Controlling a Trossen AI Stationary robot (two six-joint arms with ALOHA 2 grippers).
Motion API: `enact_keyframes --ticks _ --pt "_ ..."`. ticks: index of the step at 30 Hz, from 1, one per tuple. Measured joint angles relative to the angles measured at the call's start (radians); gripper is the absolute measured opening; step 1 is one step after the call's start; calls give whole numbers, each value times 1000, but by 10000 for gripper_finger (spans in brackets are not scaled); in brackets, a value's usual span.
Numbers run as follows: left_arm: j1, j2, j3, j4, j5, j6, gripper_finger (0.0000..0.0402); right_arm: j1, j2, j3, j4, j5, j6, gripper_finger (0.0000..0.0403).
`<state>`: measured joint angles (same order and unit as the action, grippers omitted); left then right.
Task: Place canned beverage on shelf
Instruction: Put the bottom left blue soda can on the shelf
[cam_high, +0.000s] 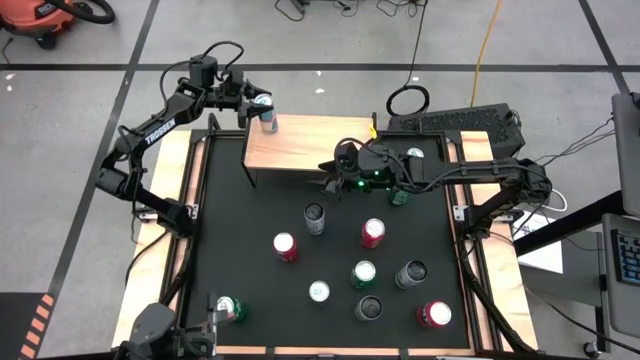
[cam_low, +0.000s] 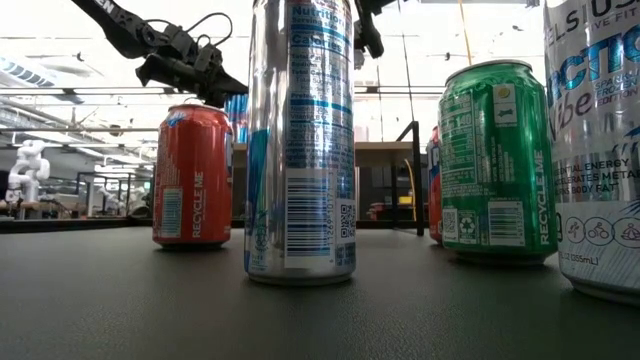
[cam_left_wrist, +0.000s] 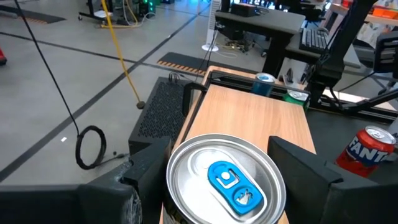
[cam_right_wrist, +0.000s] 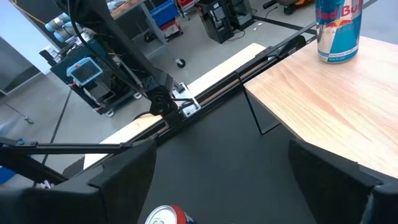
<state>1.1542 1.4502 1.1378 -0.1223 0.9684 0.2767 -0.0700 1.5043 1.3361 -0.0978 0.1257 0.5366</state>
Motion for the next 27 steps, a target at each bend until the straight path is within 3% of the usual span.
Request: enact_keyframes --ticks 27 --pt "-20 -2 4 -30 -104 -8 240 0 0 0 0 0 -29 345"
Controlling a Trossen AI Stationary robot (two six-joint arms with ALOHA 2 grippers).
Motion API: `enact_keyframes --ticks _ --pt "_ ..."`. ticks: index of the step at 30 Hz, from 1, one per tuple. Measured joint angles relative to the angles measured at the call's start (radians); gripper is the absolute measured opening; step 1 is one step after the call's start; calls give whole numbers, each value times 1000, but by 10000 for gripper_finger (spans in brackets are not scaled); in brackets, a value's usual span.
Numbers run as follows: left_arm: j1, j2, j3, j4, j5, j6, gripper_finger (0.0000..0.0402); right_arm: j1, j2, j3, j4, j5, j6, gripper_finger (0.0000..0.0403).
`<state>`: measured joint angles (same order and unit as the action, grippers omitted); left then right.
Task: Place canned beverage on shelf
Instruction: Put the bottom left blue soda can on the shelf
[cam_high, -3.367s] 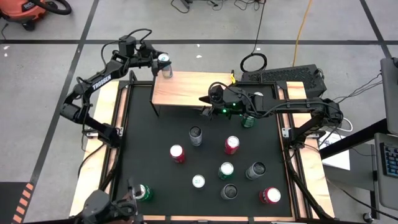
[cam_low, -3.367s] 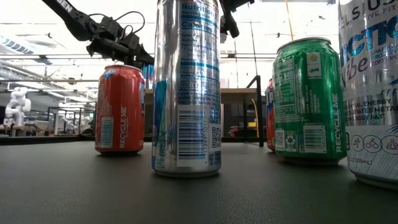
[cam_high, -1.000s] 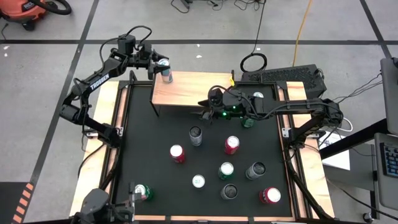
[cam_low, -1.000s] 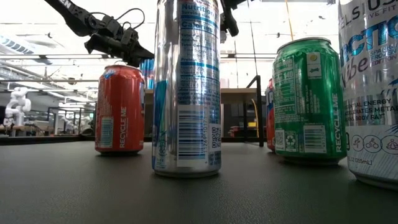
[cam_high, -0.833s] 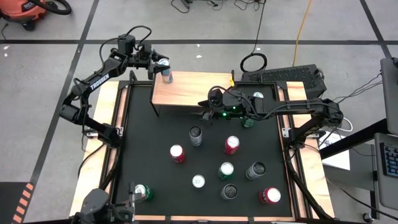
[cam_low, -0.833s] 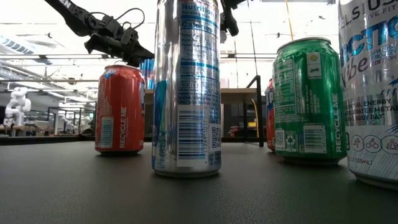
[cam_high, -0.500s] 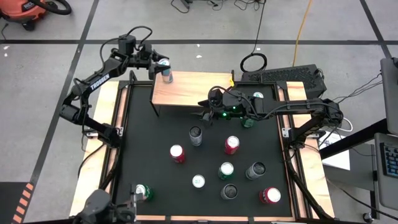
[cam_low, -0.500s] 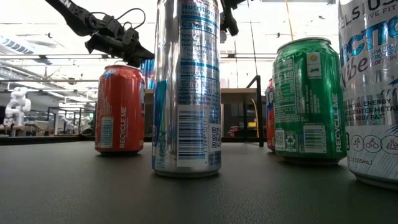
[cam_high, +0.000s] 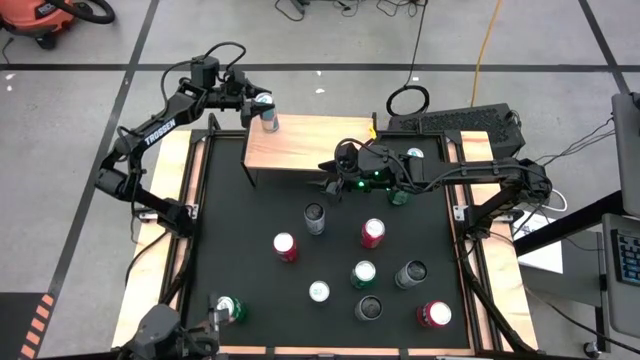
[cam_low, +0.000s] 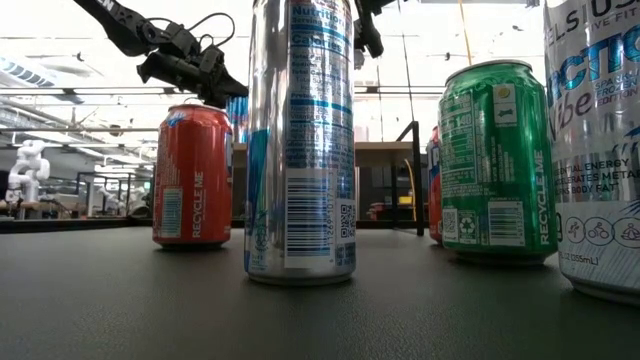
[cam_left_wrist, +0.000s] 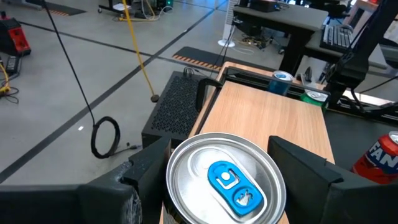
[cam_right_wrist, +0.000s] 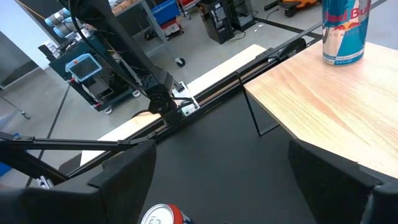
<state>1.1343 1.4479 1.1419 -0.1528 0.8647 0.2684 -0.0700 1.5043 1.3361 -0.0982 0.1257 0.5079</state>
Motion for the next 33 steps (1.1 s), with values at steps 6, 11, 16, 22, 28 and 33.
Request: enact_keyframes --ticks 6,11,16,22,28,33 --pt "-8 0 -2 5 6 1 240 0 0 0 0 0 0 345" --pt "-11 -9 -4 6 -4 0 247 0 0 0 -1 0 0 345" --pt "-11 -19 -6 -2 -44 1 274 0 0 0 -4 0 0 345" --pt "-13 -20 -5 3 -46 -53 284 0 0 0 -8 0 -1 345" --pt "-18 -21 -5 0 -46 -53 285 0 0 0 -8 0 -4 345" --pt "-18 -45 -6 2 -60 -54 285 0 0 0 -8 0 -4 345"
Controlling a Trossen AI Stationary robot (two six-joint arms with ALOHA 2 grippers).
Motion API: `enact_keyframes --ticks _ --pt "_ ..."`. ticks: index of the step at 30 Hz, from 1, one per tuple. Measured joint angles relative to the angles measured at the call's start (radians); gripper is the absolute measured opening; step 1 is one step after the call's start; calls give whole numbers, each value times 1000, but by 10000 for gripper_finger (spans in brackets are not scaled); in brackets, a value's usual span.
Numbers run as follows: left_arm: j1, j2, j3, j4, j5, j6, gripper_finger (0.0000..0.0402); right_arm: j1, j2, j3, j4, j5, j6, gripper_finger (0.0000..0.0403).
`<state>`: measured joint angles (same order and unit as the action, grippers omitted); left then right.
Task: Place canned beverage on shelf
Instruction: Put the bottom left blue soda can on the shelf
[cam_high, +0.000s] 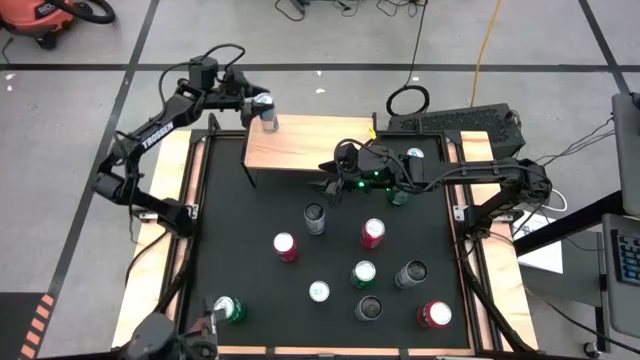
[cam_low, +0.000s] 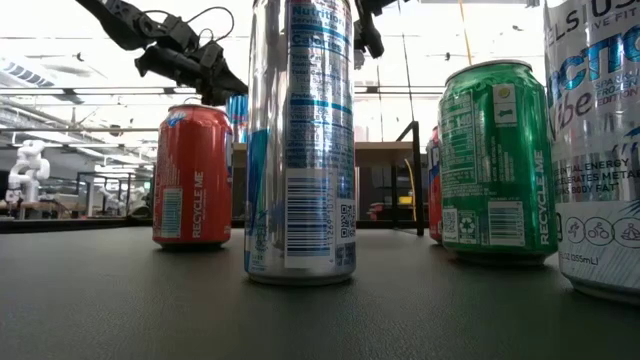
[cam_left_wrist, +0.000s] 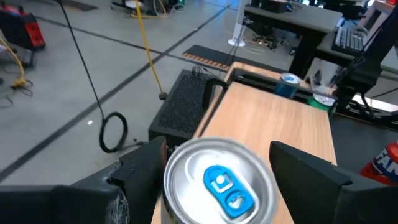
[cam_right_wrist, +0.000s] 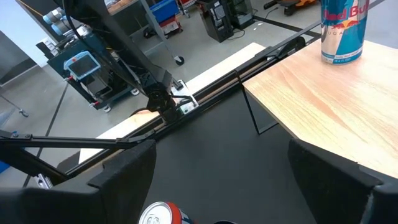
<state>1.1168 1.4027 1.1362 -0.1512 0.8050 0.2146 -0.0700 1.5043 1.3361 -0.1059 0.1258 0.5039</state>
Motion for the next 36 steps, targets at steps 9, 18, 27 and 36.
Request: enact_keyframes --ticks 9,18,27,36 --pt "0 -71 1 1 -42 -63 286 0 0 0 0 0 -17 345" --pt "-1 -103 1 -3 -58 -105 286 0 0 0 1 0 -35 345" --pt "-8 -212 1 3 -194 -105 286 0 0 0 4 -26 -51 345" --pt "-75 -287 2 -17 -245 -181 286 0 -12 0 8 -26 -52 345"
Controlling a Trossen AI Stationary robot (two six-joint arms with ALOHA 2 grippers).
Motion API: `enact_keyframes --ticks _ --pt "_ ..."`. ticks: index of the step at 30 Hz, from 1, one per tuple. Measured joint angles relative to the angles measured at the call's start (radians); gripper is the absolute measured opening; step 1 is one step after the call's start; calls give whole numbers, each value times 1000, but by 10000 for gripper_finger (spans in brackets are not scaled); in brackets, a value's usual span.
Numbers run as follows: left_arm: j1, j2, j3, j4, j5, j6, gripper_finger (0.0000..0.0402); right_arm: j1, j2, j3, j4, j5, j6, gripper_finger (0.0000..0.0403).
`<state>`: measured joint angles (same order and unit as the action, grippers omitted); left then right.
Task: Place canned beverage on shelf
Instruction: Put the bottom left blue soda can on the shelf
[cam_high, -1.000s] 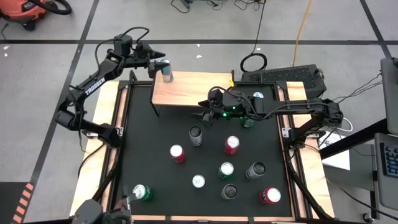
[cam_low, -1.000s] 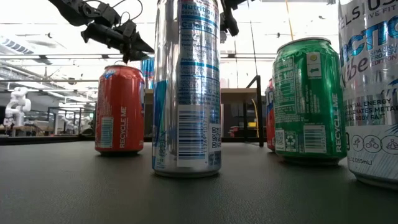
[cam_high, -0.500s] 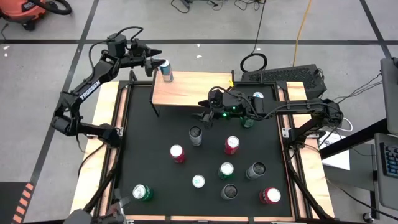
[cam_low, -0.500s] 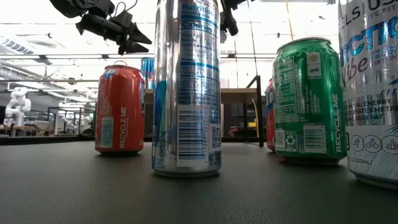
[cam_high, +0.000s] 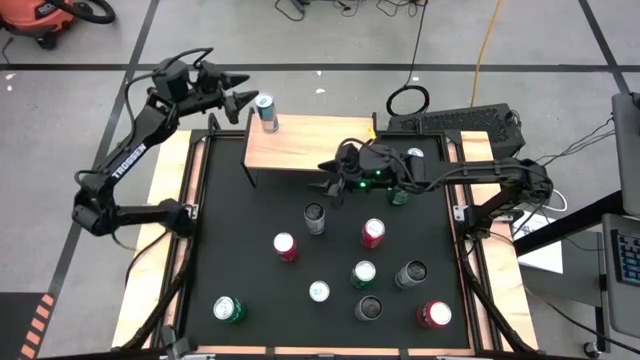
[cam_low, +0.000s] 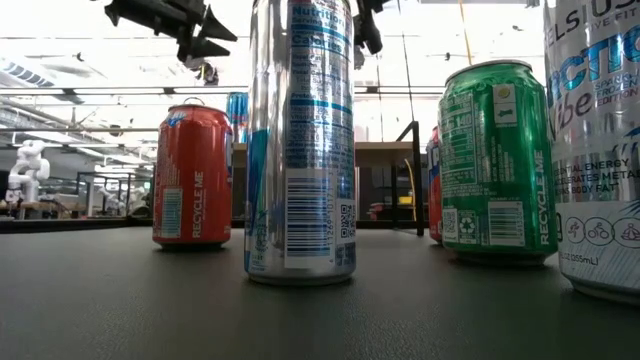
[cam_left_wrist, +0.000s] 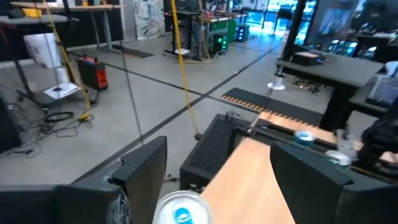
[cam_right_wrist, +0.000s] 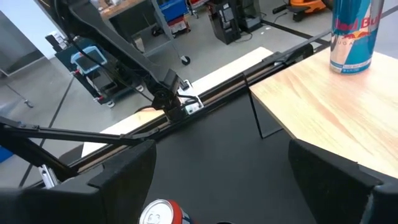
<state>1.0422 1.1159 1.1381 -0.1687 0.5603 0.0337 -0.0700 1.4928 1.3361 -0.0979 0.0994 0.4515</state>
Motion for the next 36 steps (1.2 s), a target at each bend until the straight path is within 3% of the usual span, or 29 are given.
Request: enact_keyframes --ticks 4,9,14,19,26,29,36 --pt "-30 -20 0 -20 73 -156 286 0 -2 0 14 0 0 345" --pt "-96 -53 0 -25 69 -290 286 0 -8 0 13 -22 -1 345" --pt "-169 -108 1 -116 15 -224 286 0 -8 0 12 -31 1 345" --pt "-212 -157 1 -374 -174 -203 286 -13 -14 16 5 -27 33 345" --pt "-215 -158 0 -603 -242 -251 286 -86 10 191 -33 -26 -37 340" --pt "-215 -157 0 -612 -251 -259 286 -141 41 279 -73 -29 -66 326" --pt "-215 -157 0 -601 -259 -214 286 -266 207 529 -172 -165 -96 306"
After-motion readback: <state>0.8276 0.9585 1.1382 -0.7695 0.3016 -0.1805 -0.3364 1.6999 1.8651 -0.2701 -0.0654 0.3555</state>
